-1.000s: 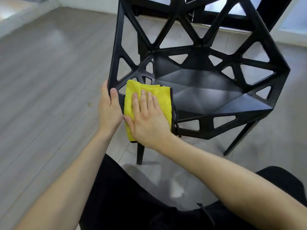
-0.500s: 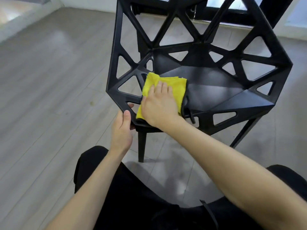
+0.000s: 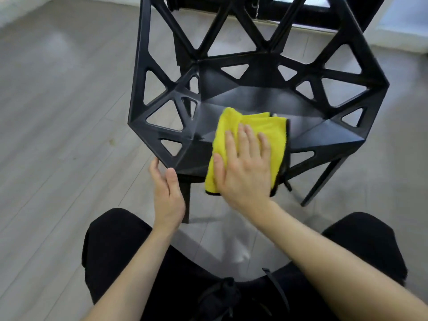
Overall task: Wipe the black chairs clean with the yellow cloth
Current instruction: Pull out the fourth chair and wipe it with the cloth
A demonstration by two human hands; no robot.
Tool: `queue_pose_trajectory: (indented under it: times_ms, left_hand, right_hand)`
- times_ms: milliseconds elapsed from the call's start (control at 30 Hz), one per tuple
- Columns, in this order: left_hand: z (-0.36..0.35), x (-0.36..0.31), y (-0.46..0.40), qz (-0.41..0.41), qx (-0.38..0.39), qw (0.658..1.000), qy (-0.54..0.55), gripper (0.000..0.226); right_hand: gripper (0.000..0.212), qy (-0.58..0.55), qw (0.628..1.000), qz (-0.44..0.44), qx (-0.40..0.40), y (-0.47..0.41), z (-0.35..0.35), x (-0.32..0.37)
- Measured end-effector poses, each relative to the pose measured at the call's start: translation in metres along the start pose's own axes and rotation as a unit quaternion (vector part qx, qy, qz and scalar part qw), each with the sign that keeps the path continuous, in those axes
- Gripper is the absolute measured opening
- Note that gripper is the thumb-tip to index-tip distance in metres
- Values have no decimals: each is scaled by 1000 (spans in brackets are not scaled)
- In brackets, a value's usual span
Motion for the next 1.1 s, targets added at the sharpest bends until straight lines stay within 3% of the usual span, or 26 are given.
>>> queue_pose_trajectory:
  times_ms: [100,200,333,400,433,500,600,667,733,833,900,1000,1100]
  left_hand:
    - [15,12,-10,18,-17,1000,8,45]
    - [19,20,-13,27,-13,999,33,45]
    - [23,-1,1,11,-89,996,5,37]
    - [35,-36,6,-104,-140,981,-83,38]
    - [28,-56,11,-197,-127,961,-148,33]
    - [-12,-94,29,-365,-18,897,-248,24]
    - [-71,-102,51,-450,122,827,-314,32]
    - [-81,-99,49,-448,113,821,-336,29]
    - [-83,-100,45,-453,95,817,-343,23]
    - [-84,-106,43,-458,107,819,-328,19]
    - [-86,-110,43,-459,116,822,-315,20]
    - [-86,-114,42,-457,120,826,-306,20]
    - [-88,-118,36,-456,122,827,-305,21]
  right_hand:
    - [63,-30,993,110,42,-5,-12,75]
    - [60,-53,982,179,15,0,-4,36]
    - [56,-13,997,72,-31,9,10,-133]
    - [54,1,999,-17,-52,9,18,-174]
    - [53,-2,997,-47,-62,11,17,-167]
    - [52,-15,996,-41,-74,12,15,-115]
    - [54,-37,996,73,-32,12,5,-37]
    - [53,-46,987,151,-18,13,5,-46]
    - [53,-40,985,167,-19,8,8,-102]
    - [53,-3,997,67,-26,-8,15,-219]
    - [52,16,999,16,-32,-11,18,-245]
    - [51,-18,999,-4,-34,0,14,-179]
    - [57,-29,997,70,34,8,0,-80]
Point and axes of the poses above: each hand's wrist, its own y-axis away from the middle knuckle, its own z-axis out of the back of the hand, x = y × z, the point moved 10 cm from there along -y, towards the middle knuckle, and after that the axes turned 5 degrees about y, right-handed, at the moved point
